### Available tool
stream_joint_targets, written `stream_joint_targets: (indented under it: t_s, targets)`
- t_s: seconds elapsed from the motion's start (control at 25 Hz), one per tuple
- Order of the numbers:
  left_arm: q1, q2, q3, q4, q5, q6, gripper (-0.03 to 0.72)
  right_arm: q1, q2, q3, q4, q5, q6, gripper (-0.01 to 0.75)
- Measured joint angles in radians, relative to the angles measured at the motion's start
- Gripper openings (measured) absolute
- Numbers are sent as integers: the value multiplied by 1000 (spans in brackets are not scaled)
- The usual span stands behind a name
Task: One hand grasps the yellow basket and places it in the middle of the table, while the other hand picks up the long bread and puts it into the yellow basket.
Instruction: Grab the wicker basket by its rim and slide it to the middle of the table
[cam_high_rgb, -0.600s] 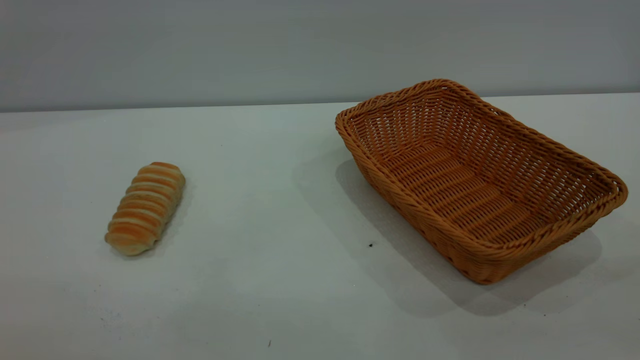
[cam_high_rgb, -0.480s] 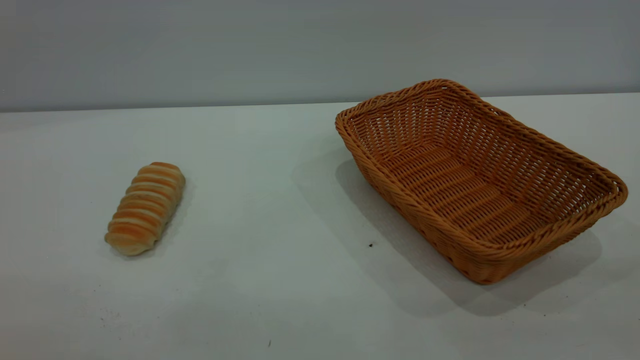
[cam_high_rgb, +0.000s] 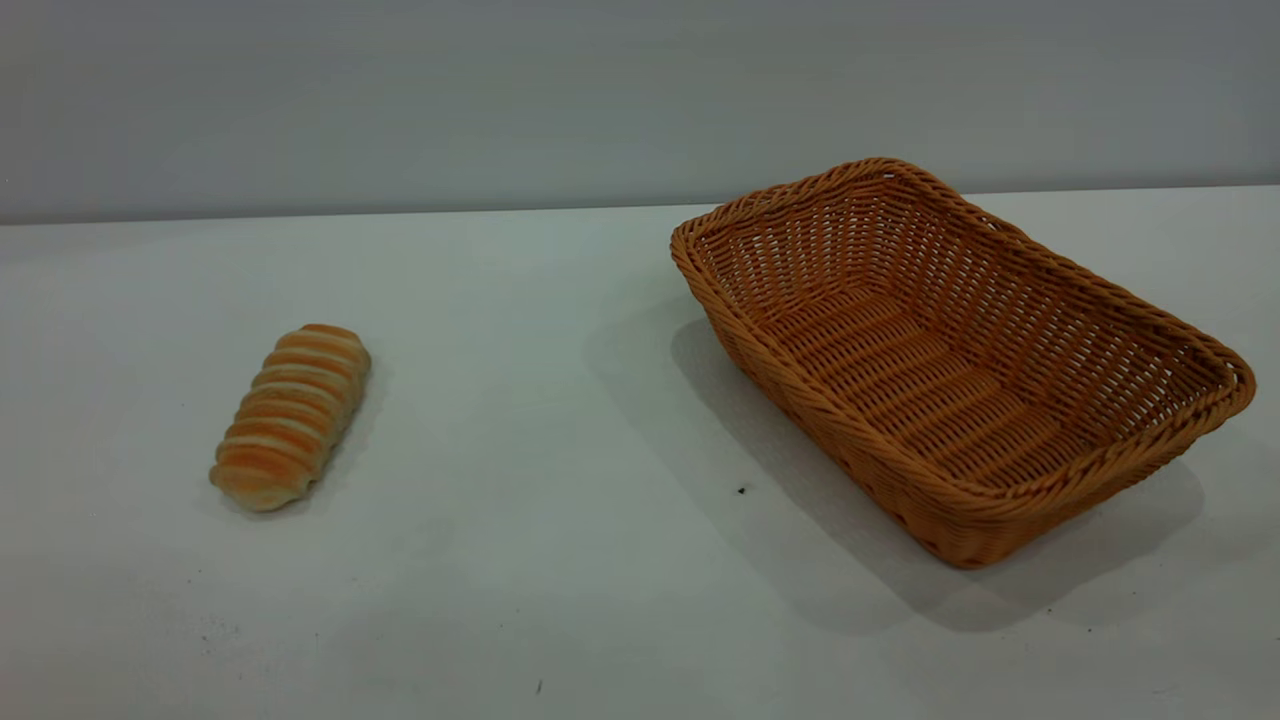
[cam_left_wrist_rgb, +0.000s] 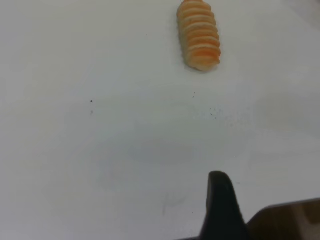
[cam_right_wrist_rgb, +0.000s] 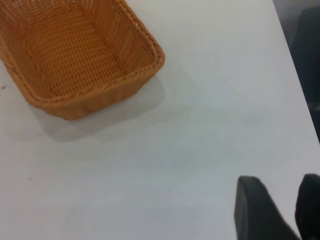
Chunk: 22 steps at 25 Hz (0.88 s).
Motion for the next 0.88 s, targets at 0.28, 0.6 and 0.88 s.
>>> stream_joint_targets:
  t_s: [0.28, 0.6, 0.88]
  targets:
    - [0, 0, 0, 0, 0, 1, 536, 0, 0, 0, 0, 0, 0, 239]
    - [0, 0, 0, 0, 0, 5, 536, 0, 0, 0, 0, 0, 0, 239]
    - [0, 0, 0, 4, 0, 51, 536, 0, 0, 0, 0, 0, 0, 239]
